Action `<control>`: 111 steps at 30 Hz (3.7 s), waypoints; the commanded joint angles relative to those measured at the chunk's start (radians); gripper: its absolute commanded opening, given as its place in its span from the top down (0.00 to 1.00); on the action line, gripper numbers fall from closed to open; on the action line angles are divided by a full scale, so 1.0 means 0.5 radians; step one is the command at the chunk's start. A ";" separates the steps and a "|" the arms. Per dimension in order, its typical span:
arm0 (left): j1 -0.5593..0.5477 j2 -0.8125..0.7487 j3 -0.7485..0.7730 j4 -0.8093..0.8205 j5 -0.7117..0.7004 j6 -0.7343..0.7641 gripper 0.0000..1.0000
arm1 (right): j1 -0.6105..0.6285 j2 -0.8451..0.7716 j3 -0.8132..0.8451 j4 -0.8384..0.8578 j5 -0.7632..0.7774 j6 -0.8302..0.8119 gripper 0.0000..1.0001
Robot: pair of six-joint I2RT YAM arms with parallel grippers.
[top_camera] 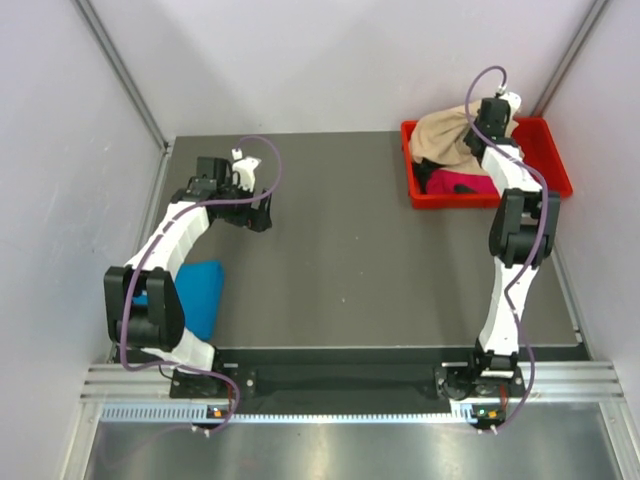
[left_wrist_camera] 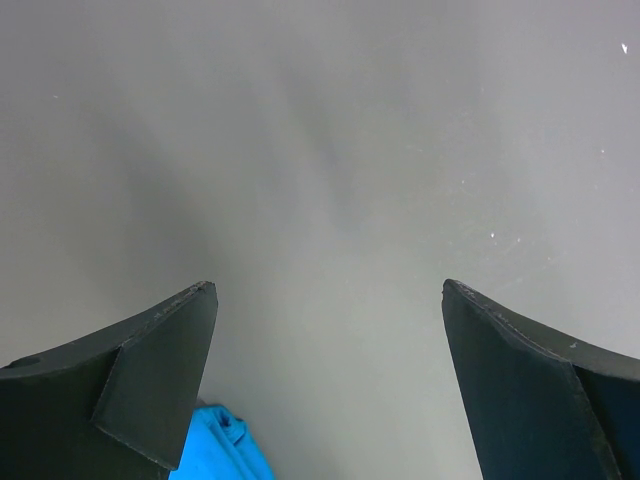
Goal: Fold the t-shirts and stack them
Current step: Grab the tshirt from the pile, then move the tshirt to the center of the board, then flatten the tshirt out
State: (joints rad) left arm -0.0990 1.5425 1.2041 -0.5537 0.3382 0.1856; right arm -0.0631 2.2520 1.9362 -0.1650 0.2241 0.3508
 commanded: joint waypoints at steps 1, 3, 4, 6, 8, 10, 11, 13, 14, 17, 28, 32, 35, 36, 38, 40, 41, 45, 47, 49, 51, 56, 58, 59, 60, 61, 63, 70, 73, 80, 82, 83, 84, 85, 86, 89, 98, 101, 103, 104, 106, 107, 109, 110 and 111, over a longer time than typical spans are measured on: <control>-0.001 -0.063 0.077 -0.009 -0.017 0.025 0.01 | -0.006 -0.463 -0.163 0.146 0.101 -0.097 1.00; -0.001 -0.069 0.071 -0.009 -0.026 0.031 0.01 | 0.003 -0.710 -0.285 0.183 0.073 -0.174 1.00; -0.001 -0.081 0.065 -0.009 -0.032 0.031 0.01 | 0.028 -0.794 -0.325 0.198 0.055 -0.204 1.00; 0.002 -0.097 0.046 -0.015 -0.029 0.031 0.01 | 0.098 -1.054 -0.436 0.213 0.003 -0.327 1.00; 0.002 -0.124 0.028 -0.022 -0.023 0.043 0.01 | 0.187 -1.300 -0.519 0.223 -0.019 -0.456 1.00; 0.002 -0.149 0.025 -0.022 -0.023 0.040 0.01 | 0.310 -1.448 -0.553 0.226 -0.070 -0.545 1.00; 0.005 -0.158 0.025 -0.019 -0.023 0.034 0.01 | 0.353 -1.570 -0.556 0.220 -0.101 -0.572 1.00; 0.011 -0.173 0.028 -0.022 -0.011 0.019 0.01 | 0.515 -1.660 -0.528 0.159 -0.239 -0.640 1.00; 0.014 -0.177 0.025 -0.022 0.014 0.006 0.01 | 0.577 -1.724 -0.489 0.137 -0.291 -0.649 1.00; 0.041 -0.195 0.015 -0.012 0.042 -0.021 0.01 | 0.788 -1.807 -0.443 0.097 -0.598 -0.613 1.00; 0.183 -0.312 0.003 0.034 -0.023 -0.071 0.01 | 1.099 -1.795 -0.924 0.557 -1.328 0.157 1.00; 0.186 -0.315 -0.006 0.046 -0.090 -0.067 0.01 | 1.099 -1.600 -1.129 0.435 -1.225 0.158 0.99; 0.183 -0.305 -0.030 0.070 -0.090 -0.070 0.01 | 1.059 -1.379 -1.066 0.046 -1.050 -0.075 0.63; 0.183 -0.290 -0.046 0.077 -0.066 -0.071 0.01 | 1.019 -1.323 -1.023 -0.065 -0.958 -0.130 0.58; 0.183 -0.266 -0.064 0.086 0.019 -0.064 0.01 | 0.982 -1.173 -0.894 -0.347 -0.459 -0.269 0.47; 0.183 -0.217 -0.083 0.083 0.051 -0.037 0.01 | 0.967 -1.111 -0.802 -0.574 0.018 -0.373 0.38; 0.167 -0.198 -0.089 0.083 0.039 -0.019 0.02 | 0.970 -1.105 -0.762 -0.618 0.064 -0.395 0.37; -0.034 -0.082 -0.122 0.037 -0.114 0.083 0.16 | 1.022 -1.350 -1.064 -0.420 -0.285 -0.432 0.34; -0.118 -0.048 -0.162 0.058 -0.158 0.141 0.15 | 1.068 -1.515 -1.336 -0.321 -0.524 -0.355 0.32; -0.222 -0.002 -0.239 0.092 -0.247 0.172 0.11 | 1.135 -1.604 -1.540 -0.134 -0.613 -0.153 0.29; -0.286 0.084 -0.291 0.119 -0.268 0.175 0.10 | 1.187 -1.688 -1.816 0.010 -0.641 0.016 0.28; -0.366 0.228 -0.313 0.120 -0.268 0.184 0.19 | 1.387 -1.612 -2.157 0.250 -0.678 0.332 0.27; -0.400 0.265 -0.322 0.113 -0.274 0.199 0.28 | 1.436 -1.532 -2.182 0.384 -0.819 0.427 0.28; -0.403 0.271 -0.331 0.104 -0.247 0.203 0.39 | 1.451 -1.458 -2.191 0.419 -0.844 0.458 0.30; -0.406 0.274 -0.331 0.098 -0.238 0.209 0.43 | 1.455 -1.427 -2.203 0.483 -0.856 0.489 0.31; -0.406 0.277 -0.328 0.074 -0.235 0.209 0.47 | 1.458 -1.400 -2.212 0.523 -0.881 0.537 0.34; -0.406 0.302 -0.319 0.058 -0.225 0.212 0.63 | 1.455 -1.329 -2.225 0.575 -0.890 0.559 0.44; -0.397 0.314 -0.291 -0.006 -0.225 0.221 1.00 | 1.427 -1.298 -2.127 0.520 -0.878 0.498 1.00; -0.315 0.174 -0.239 -0.055 -0.256 0.248 1.00 | 1.384 -1.396 -2.111 0.438 -0.890 0.474 1.00; 0.172 -0.311 0.100 -0.447 -0.005 0.322 1.00 | 1.326 -2.055 -1.928 -0.034 -0.881 0.244 1.00; 0.271 -0.376 0.202 -0.658 0.014 0.368 1.00 | 1.329 -2.230 -1.839 -0.133 -0.814 0.164 1.00; 0.360 -0.440 0.297 -0.717 0.050 0.383 1.00 | 1.329 -2.389 -1.811 -0.224 -0.795 0.139 1.00; 0.409 -0.474 0.340 -0.773 0.075 0.402 1.00 | 1.329 -2.466 -1.783 -0.268 -0.777 0.109 1.00; 0.446 -0.511 0.383 -0.898 0.094 0.438 1.00 | 1.329 -2.604 -1.741 -0.305 -0.752 0.102 1.00; 0.504 -0.569 0.472 -0.951 0.091 0.451 1.00 | 1.329 -2.669 -1.728 -0.369 -0.740 0.093 1.00; 0.557 -0.658 0.586 -1.077 0.048 0.497 1.00 | 1.329 -2.881 -1.725 -0.449 -0.651 0.105 1.00; 0.563 -0.606 0.365 -0.458 -0.134 0.359 1.00 | 1.179 -2.835 -1.884 -0.505 -0.200 0.047 1.00; 0.560 -0.441 0.392 -0.231 -0.136 0.276 1.00 | 1.038 -2.612 -1.921 -0.306 -0.261 0.020 1.00; 0.560 -0.321 0.475 -0.078 -0.182 0.209 1.00 | 0.949 -2.389 -1.918 -0.195 -0.343 0.032 1.00; 0.560 -0.181 0.506 -0.022 -0.255 0.187 1.00 | 0.866 -2.308 -1.909 -0.076 -0.377 0.041 1.00; 0.560 -0.027 0.634 0.103 -0.332 0.117 1.00 | 0.798 -2.039 -1.842 0.010 -0.417 0.050 1.00; 0.551 0.138 0.690 0.125 -0.375 0.098 1.00 | 0.762 -1.940 -1.805 0.084 -0.427 0.044 1.00; 0.539 0.298 0.858 0.171 -0.391 0.062 1.00 | 0.743 -1.650 -1.640 0.115 -0.436 0.026 1.00; 0.517 0.454 0.914 0.208 -0.409 0.052 1.00 | 0.737 -1.557 -1.572 0.124 -0.439 0.013 1.00; 0.471 0.680 1.157 0.233 -0.540 0.034 0.91 | 0.728 -1.210 -1.262 0.091 -0.524 0.004 0.94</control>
State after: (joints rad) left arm 0.1673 1.7531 1.6047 -0.5575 0.1776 0.2512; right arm 0.3122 1.4693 1.0698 -0.2085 0.0177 0.3805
